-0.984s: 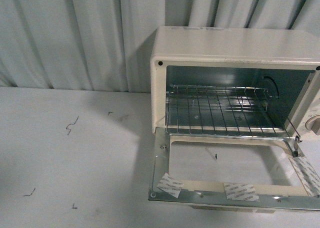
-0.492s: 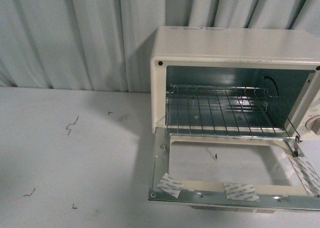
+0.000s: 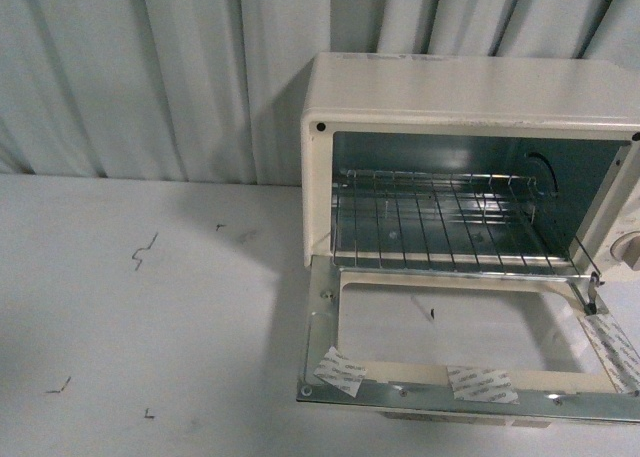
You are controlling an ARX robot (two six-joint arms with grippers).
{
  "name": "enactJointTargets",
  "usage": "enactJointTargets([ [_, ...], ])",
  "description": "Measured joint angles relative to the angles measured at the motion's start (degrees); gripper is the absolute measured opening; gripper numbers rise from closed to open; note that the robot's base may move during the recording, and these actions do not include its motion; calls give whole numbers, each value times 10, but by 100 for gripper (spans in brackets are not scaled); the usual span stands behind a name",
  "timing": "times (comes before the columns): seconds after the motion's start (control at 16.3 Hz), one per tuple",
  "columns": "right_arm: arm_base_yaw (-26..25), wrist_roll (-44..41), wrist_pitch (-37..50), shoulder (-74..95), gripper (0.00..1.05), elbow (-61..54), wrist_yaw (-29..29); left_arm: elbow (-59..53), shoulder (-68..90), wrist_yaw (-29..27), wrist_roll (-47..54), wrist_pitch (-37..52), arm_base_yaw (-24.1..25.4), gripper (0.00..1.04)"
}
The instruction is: Open oven
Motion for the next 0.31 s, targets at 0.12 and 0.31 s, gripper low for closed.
enactJointTargets([
  [0.12,0,0,0,0,98,0,0,0,0,0,0,0,0,98],
  [0.31,0,0,0,0,98,0,0,0,0,0,0,0,0,98],
])
